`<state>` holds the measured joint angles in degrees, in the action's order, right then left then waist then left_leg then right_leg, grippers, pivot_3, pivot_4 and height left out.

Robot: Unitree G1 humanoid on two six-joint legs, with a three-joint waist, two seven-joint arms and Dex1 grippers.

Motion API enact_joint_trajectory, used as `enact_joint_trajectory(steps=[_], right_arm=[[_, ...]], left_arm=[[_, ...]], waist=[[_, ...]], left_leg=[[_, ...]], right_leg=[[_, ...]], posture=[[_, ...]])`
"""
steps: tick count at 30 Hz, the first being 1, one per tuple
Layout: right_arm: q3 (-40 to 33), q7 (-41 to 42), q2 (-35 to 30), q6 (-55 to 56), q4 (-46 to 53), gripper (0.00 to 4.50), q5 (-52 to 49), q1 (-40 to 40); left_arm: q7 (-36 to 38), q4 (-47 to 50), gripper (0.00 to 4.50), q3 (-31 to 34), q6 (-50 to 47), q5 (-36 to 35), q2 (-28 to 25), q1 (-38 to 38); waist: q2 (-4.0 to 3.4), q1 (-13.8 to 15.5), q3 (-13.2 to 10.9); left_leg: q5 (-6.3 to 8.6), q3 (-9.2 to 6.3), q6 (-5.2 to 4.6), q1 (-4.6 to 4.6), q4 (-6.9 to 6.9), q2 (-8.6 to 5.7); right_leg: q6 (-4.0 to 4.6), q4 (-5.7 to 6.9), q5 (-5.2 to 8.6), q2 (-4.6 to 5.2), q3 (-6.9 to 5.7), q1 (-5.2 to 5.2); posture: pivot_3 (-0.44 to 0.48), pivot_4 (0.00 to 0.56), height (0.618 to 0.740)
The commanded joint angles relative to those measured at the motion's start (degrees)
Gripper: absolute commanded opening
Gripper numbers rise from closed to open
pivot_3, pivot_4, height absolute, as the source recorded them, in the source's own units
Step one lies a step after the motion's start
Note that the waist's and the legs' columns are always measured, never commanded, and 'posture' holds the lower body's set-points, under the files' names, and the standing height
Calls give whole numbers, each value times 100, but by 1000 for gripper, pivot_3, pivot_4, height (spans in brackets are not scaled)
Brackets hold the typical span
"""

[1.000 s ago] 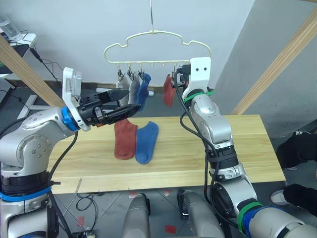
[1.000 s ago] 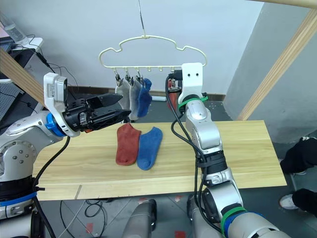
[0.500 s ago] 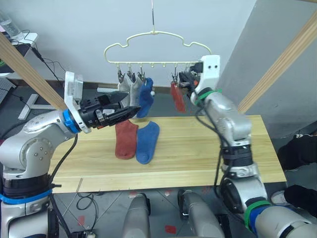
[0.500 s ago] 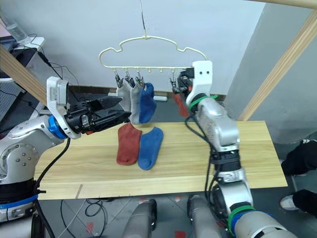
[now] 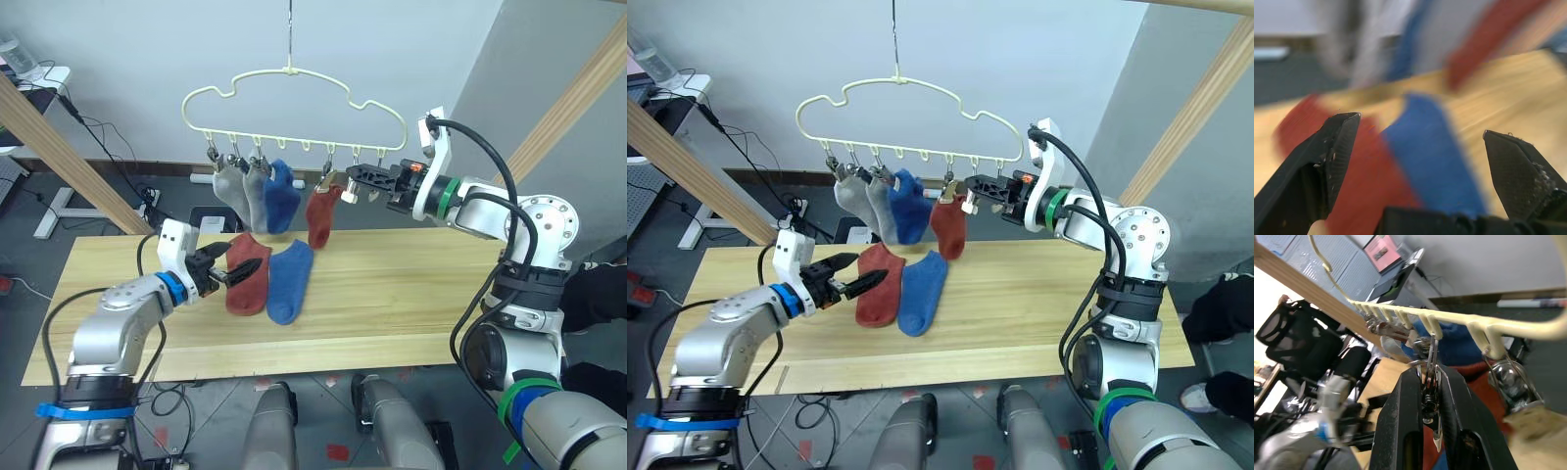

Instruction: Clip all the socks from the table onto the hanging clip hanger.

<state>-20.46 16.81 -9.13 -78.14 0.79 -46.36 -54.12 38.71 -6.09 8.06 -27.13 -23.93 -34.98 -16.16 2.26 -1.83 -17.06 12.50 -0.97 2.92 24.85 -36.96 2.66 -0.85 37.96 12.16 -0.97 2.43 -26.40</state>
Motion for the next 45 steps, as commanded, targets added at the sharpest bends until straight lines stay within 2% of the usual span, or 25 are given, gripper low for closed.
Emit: enact_joint_trajectory(steps=[1, 3, 7, 11, 16, 21, 25, 26, 27, 35, 45], right_arm=[[-2, -30, -4, -18, 177, 261, -196, -113], [-17, -65, 12, -16, 159, 261, -215, -124], [-28, -94, 44, -128, 233, 261, -320, -185], [-32, -126, 15, -144, 206, 261, -337, -211], [-37, -220, -14, -176, 192, 261, -385, -266], [-45, -282, -36, -215, 222, 261, -422, -271], [-47, -321, -32, -225, 225, 261, -432, -282], [-50, -331, -26, -229, 231, 235, -435, -283], [-56, -347, -10, -237, 238, 235, -442, -287], [-6, -357, 32, -168, 192, 235, -444, -268], [78, -310, -5, 23, 87, 235, -383, -247]], left_arm=[[-377, -293, 4500, 60, 445, 399, 113, -123], [-373, -419, 4500, 39, 565, 486, 162, -149], [-780, -1875, 4500, -139, 1120, 1041, 473, -675], [-696, -2589, 4500, -229, 1545, 1255, 620, -1030], [-803, -3943, 4500, -310, 2159, 1565, 767, -1688], [-786, -4690, 4500, -378, 2456, 1773, 849, -1963], [-504, -4867, 4500, -436, 2488, 1803, 929, -1979], [-472, -4885, 4103, -420, 2484, 1797, 938, -1981], [-436, -4897, 3950, -423, 2501, 1810, 938, -1984], [-366, -4864, 1851, -411, 2514, 1865, 909, -1992], [-257, -4222, 641, -311, 2466, 1771, 765, -1598]], waist=[[0, 6, 0], [0, 5, 0], [-4, 10, -2], [-3, -6, -2], [-3, -9, -2], [-3, -21, -2], [-4, -20, -1], [-4, -20, -1], [-4, -20, -1], [-4, -15, -1], [-4, -20, -1]], left_leg=[[0, 0, 0, 0, 0, -2], [0, 2, 0, 0, -1, -4], [0, 1, 0, -1, -2, -4], [0, 3, 0, 0, -3, -5], [0, -5, 0, 2, 0, -2], [0, 1, -1, 1, 0, -4], [0, -3, -1, 0, -1, -4], [0, -2, -1, -1, -2, -5], [0, -3, -1, -1, -3, -5], [0, -4, -1, -4, -3, -6], [0, -5, -1, -4, -1, -4]], right_leg=[[-1, 0, 0, 2, -1, 1], [-1, 0, 0, 3, 1, 2], [-1, 1, 0, 4, -1, 3], [0, 1, -2, 4, 0, 3], [11, 4, -8, 2, -9, 2], [11, 3, -9, 4, -4, 2], [10, 8, -9, 4, -7, 4], [6, 8, -6, 4, -6, 5], [5, 9, -6, 4, -6, 6], [5, 8, -6, 4, -7, 11], [8, 7, -8, 4, -8, 10]], posture=[[-18, 307, 740], [-23, 310, 740], [-26, 310, 740], [-32, 306, 740], [-41, 303, 740], [-49, 302, 740], [-47, 302, 740], [-44, 300, 740], [-42, 298, 740], [-29, 294, 740], [-17, 286, 740]])
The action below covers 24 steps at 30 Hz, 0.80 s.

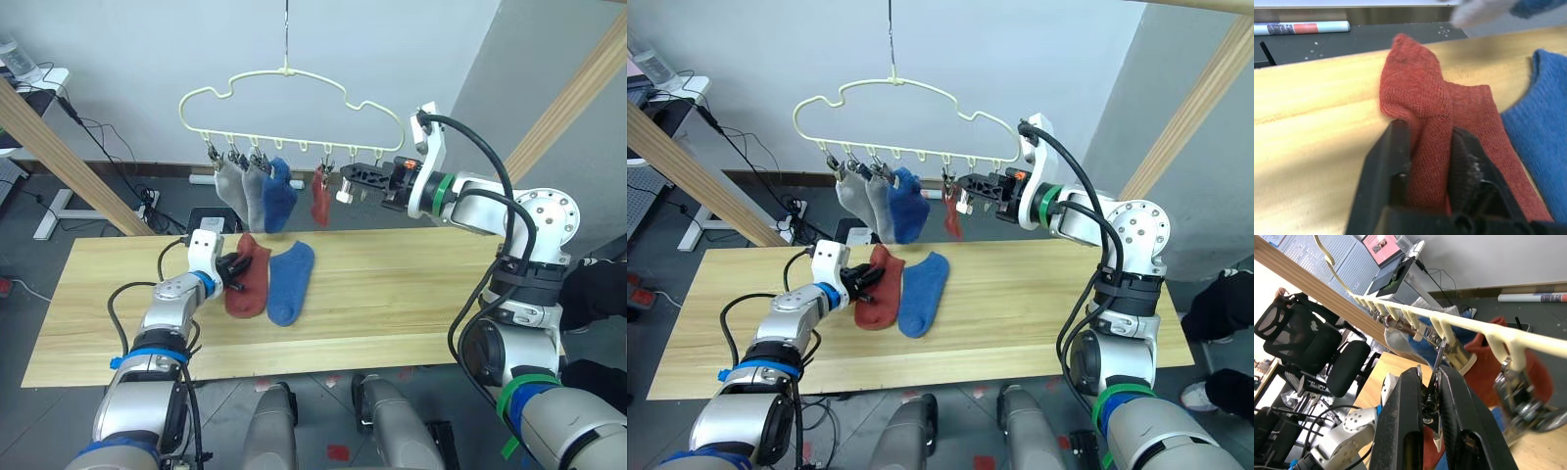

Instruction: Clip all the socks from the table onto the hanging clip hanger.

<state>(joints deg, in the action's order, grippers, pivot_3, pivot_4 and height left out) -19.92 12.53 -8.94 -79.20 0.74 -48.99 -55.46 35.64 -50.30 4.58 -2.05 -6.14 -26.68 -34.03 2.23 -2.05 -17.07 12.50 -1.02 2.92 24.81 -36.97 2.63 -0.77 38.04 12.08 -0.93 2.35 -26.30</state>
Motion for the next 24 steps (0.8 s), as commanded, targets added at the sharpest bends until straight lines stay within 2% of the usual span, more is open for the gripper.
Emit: enact_joint_trajectory(steps=[1, 4, 8, 12, 18, 21, 24], right_arm=[[34, 120, -30, 153, 76, 235, -110, -109], [64, 118, -38, 225, 29, 235, -102, -117], [109, 134, -67, 300, -43, 235, -96, -128], [155, 157, -104, 368, -117, 235, -77, -134], [119, 173, -210, 401, -265, 235, -93, -179], [106, 217, -247, 392, -353, 235, -131, -211], [79, 445, -369, 67, -540, 235, -334, -284]], left_arm=[[71, 296, 470, 57, -47, -32, -73, 240], [166, 673, 4, 131, 2, -140, -90, 399], [236, 1142, 4, 281, -225, -354, -82, 544], [622, 2315, 4, 510, -697, -877, -187, 995], [1893, 5331, 4, 925, -2371, -2439, -1174, 2494], [2235, 6060, 4, 994, -2826, -2854, -1597, 2915], [2396, 6897, 4, 1068, -3489, -3580, -1880, 3034]], waist=[[0, 0, 0], [0, 2, 0], [0, 15, 0], [0, 9, 0], [-2, -48, -2], [-11, -44, -7], [-14, -6, -9]], left_leg=[[0, -1, 0, 0, 0, 0], [0, 0, 0, 0, 0, 1], [0, -2, 0, 1, -1, 1], [0, -1, 0, 2, 1, 1], [0, -5, 0, 3, 8, 10], [0, -7, 0, -1, 8, 6], [-1, -4, 0, 1, -1, 4]], right_leg=[[0, 0, 0, 0, -1, 0], [0, 0, 0, 0, 1, 0], [0, -1, 0, 0, -2, 0], [1, -3, 0, 1, 1, -1], [5, -4, -1, 0, -2, -6], [-13, -4, 11, -2, -2, -4], [-14, -9, 13, -2, 1, -2]], posture=[[-17, 286, 740], [-10, 285, 740], [0, 286, 740], [2, 288, 740], [11, 290, 740], [16, 292, 740], [22, 293, 740]])
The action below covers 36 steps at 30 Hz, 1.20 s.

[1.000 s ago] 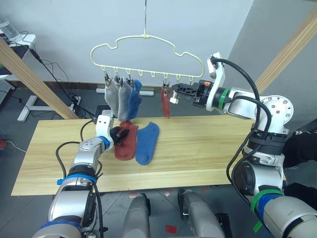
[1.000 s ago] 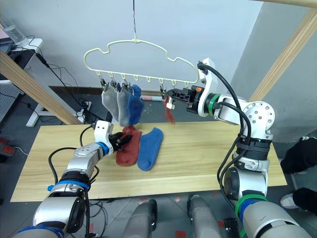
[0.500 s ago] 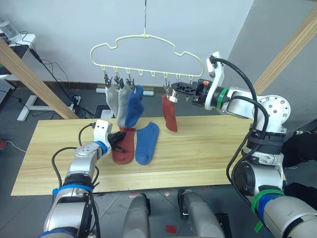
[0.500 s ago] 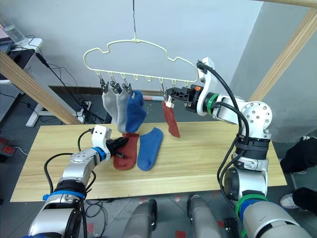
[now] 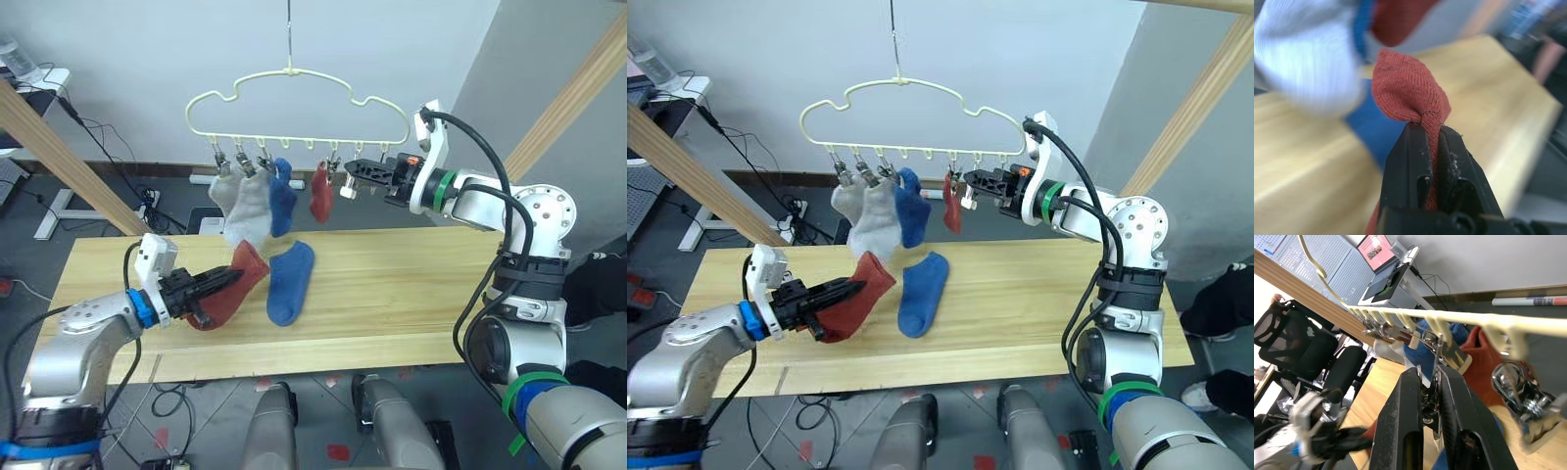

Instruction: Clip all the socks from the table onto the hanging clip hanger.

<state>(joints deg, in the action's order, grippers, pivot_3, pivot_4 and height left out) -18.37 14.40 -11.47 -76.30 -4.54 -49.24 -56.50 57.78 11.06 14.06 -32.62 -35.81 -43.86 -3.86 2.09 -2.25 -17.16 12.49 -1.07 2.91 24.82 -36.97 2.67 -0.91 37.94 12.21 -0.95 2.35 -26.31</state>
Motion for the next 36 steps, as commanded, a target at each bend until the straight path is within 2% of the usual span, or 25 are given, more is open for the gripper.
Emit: enact_joint_trajectory(steps=[1, 10, 19, 36], right_arm=[[-174, 300, -135, -465, -149, 235, -440, -235], [-671, 250, -56, -1215, -661, 235, -805, -470], [-1135, -143, 304, -1609, -634, 235, -827, -595], [-1068, -596, 357, -1620, -527, 235, -1167, -437]], left_arm=[[220, 1030, 4, 64, -549, -782, -216, -59], [-38, 1342, 4, -437, -879, -1050, -19, -1011], [107, 729, 4, -1129, -391, -418, 230, -1757], [415, 162, 4, -1219, 84, -120, 513, -2273]], waist=[[0, 33, 0], [-1, 44, -1], [-2, 39, -1], [-3, 36, -1]], left_leg=[[0, 2, -1, 0, -1, -2], [0, 2, -2, 1, 6, -2], [0, 5, -3, 2, 6, -4], [1, 6, -3, 5, 7, -3]], right_leg=[[0, -2, 0, 0, 2, 1], [0, -18, 0, -6, 2, 6], [0, -18, 0, -6, 3, 5], [0, -19, 0, -6, 4, 4]], posture=[[23, 293, 740], [23, 293, 740], [10, 295, 740], [3, 287, 740]])
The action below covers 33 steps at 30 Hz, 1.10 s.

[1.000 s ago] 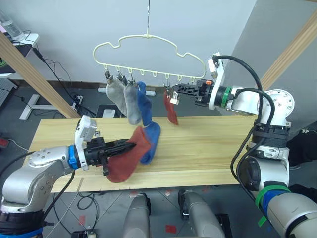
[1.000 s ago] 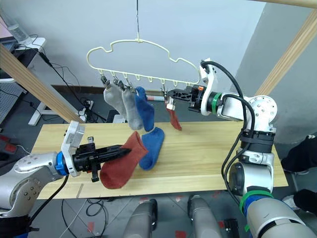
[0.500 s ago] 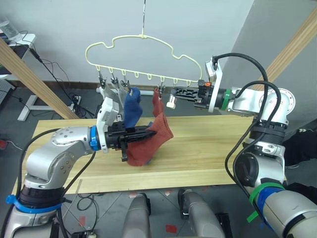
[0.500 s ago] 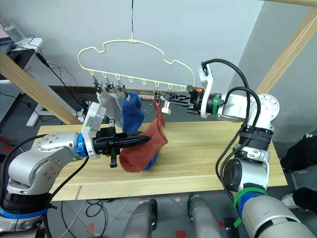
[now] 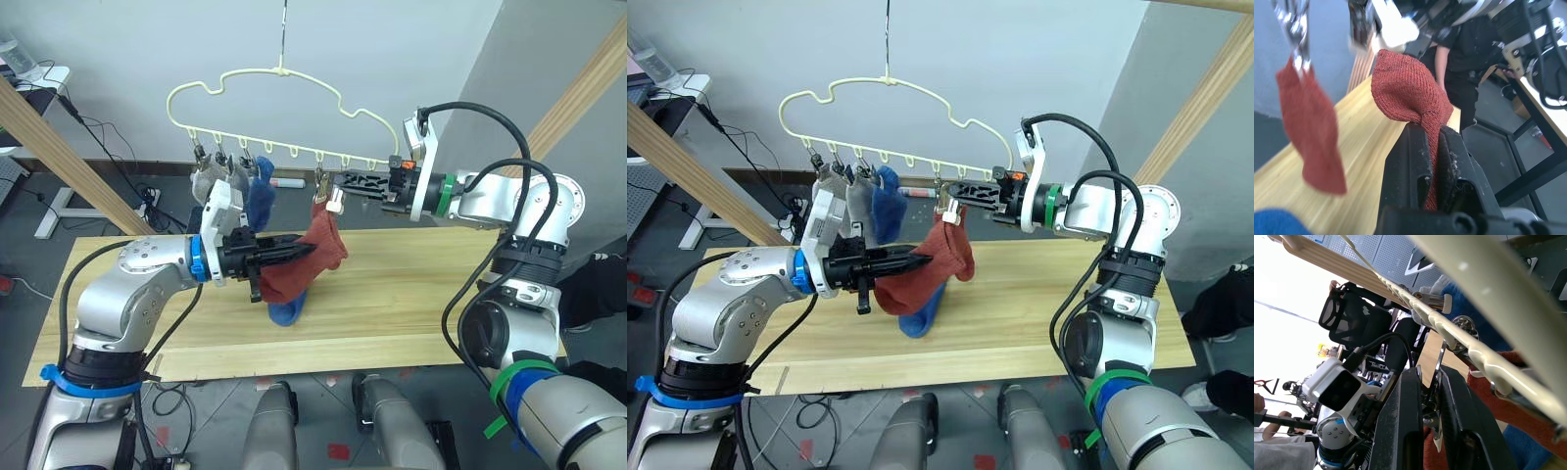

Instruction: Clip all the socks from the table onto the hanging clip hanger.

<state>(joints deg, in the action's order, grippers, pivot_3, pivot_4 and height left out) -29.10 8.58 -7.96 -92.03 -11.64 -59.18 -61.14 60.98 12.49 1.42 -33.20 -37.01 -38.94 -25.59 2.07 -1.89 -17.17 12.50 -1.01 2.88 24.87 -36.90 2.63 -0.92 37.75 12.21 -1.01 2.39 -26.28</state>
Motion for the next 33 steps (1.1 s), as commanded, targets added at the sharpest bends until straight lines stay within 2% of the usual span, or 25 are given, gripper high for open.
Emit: enact_joint_trajectory(steps=[1, 26, 28, 29, 30, 31, 33], right_arm=[[8, -23, 10, -47, 191, 235, -177, 31], [0, -573, 165, -47, 118, 235, -821, 35], [62, -543, 147, -47, 137, 864, -943, 78], [83, -556, 139, -47, 146, 1030, -951, 90], [92, -581, 131, -47, 144, 1516, -959, 94], [96, -604, 124, -47, 140, 1690, -975, 96], [108, -627, 109, -47, 127, 2456, -1011, 106]], left_arm=[[94, -2, 4, 48, 152, -1, 34, -127], [220, -449, 4, -185, 613, 533, 272, -468], [234, -473, 0, -167, 594, 531, 280, -505], [234, -478, 0, -157, 590, 529, 283, -519], [234, -483, 0, -153, 589, 529, 285, -529], [229, -480, 0, -147, 582, 526, 285, -538], [223, -483, 0, -142, 587, 527, 290, -547]], waist=[[0, 1, 0], [0, 3, 0], [0, 3, 0], [0, 3, 0], [0, 3, 0], [0, 2, 0], [0, 2, 0]], left_leg=[[0, -1, 0, 0, 0, 0], [0, -1, 0, 0, -1, 0], [0, -2, 0, 0, -1, 0], [0, -2, 0, 0, -1, 0], [0, -2, 0, 0, -1, 0], [0, -2, 0, 0, -1, 0], [0, -1, 0, 0, -2, 0]], right_leg=[[0, 0, 0, 0, -2, 0], [0, 3, 0, 0, -2, 0], [0, 3, 0, 0, -2, 0], [0, 3, 0, 0, -2, 0], [0, 3, 0, 0, -2, 0], [0, 3, 0, 0, -2, 0], [0, 4, 0, 0, -1, 0]], posture=[[3, 287, 740], [7, 291, 740], [10, 293, 740], [10, 293, 740], [10, 294, 740], [10, 294, 740], [11, 294, 740]])
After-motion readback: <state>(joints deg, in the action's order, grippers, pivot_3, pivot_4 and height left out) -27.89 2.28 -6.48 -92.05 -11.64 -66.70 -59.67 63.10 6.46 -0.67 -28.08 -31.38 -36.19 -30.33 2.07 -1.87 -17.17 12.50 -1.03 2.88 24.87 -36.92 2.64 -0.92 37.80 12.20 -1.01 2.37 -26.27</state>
